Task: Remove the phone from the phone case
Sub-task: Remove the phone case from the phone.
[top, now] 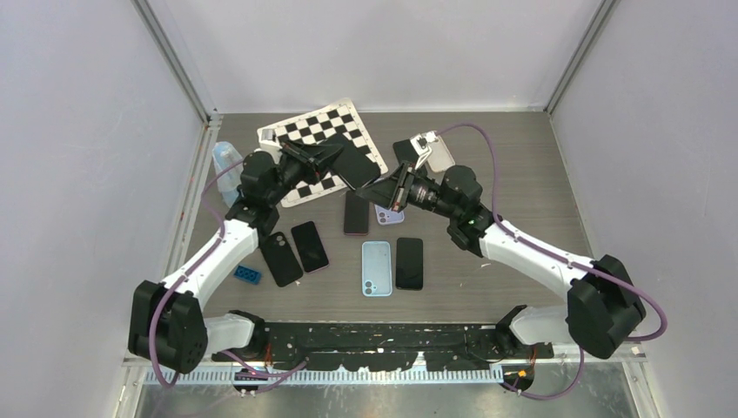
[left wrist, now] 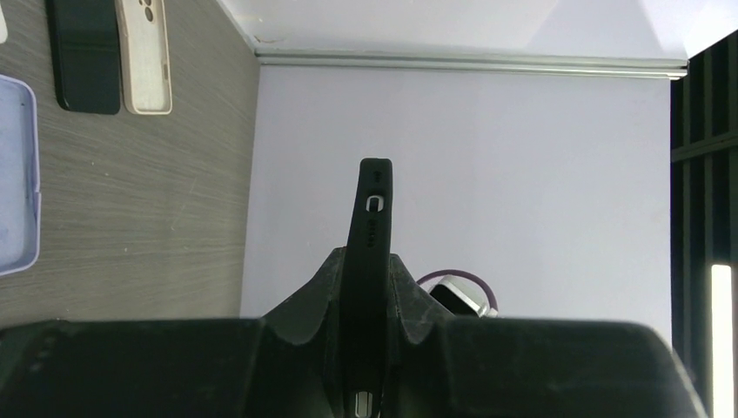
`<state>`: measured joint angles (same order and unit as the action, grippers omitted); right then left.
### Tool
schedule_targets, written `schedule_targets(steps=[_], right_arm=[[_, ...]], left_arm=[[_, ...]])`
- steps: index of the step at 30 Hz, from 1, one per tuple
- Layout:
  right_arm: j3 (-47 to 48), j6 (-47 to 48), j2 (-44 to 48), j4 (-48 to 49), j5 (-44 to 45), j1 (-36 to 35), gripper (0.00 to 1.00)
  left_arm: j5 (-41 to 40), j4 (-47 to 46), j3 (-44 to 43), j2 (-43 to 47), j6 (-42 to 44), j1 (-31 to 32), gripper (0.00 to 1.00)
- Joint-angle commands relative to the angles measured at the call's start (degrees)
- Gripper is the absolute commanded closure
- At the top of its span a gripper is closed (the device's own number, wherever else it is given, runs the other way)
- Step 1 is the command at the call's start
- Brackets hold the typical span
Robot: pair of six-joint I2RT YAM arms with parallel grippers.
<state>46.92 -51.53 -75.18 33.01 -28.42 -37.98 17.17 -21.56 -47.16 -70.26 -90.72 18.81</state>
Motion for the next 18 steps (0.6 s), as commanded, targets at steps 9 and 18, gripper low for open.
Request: schedule_targets(steps=[9,18], right_arm=[[1.5,15.3,2.3,-6.6,5.0,-0.7,0.99],[1.6,17.3,4.7,-12.7,5.1,-0.6,0.84]], left_arm=[[7.9,-0.9,-4.7,0.7,-3.3,2.8,1.00],[7.9,-1.6,-4.6,0.1,0.0,1.9,1.00]])
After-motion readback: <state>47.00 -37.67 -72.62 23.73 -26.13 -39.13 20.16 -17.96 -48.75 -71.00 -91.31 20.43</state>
